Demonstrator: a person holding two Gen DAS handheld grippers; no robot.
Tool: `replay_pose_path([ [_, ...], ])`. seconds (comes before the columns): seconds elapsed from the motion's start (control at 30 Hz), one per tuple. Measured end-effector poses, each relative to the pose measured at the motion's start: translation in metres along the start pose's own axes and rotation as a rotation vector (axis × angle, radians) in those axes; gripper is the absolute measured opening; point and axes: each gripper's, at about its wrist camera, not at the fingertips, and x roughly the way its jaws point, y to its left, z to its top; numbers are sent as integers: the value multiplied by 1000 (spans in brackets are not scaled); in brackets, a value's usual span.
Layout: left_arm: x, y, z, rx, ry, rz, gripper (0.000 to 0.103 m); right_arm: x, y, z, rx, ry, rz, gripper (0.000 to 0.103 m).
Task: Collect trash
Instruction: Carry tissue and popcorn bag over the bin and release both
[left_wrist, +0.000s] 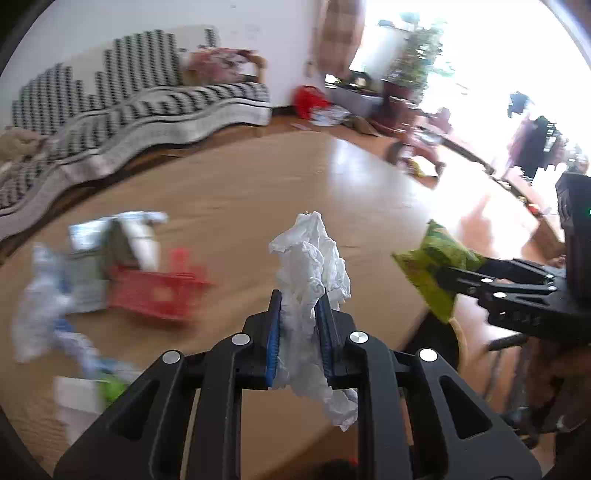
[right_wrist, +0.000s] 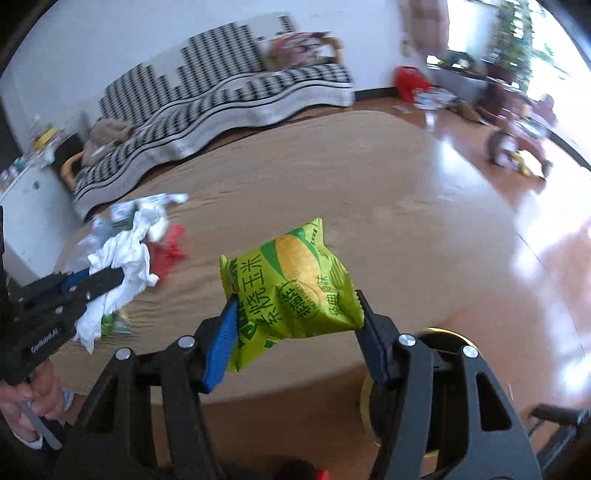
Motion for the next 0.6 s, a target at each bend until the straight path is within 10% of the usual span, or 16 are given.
replay_pose_path([
  [0.27,49,-142,-2,139,73,-137,18,-38,-104,-41,132,-17,-100,59],
  [0.6,139,-214,-37,184,262,-152,18,-31,-194,-103,257,43,-176,59],
])
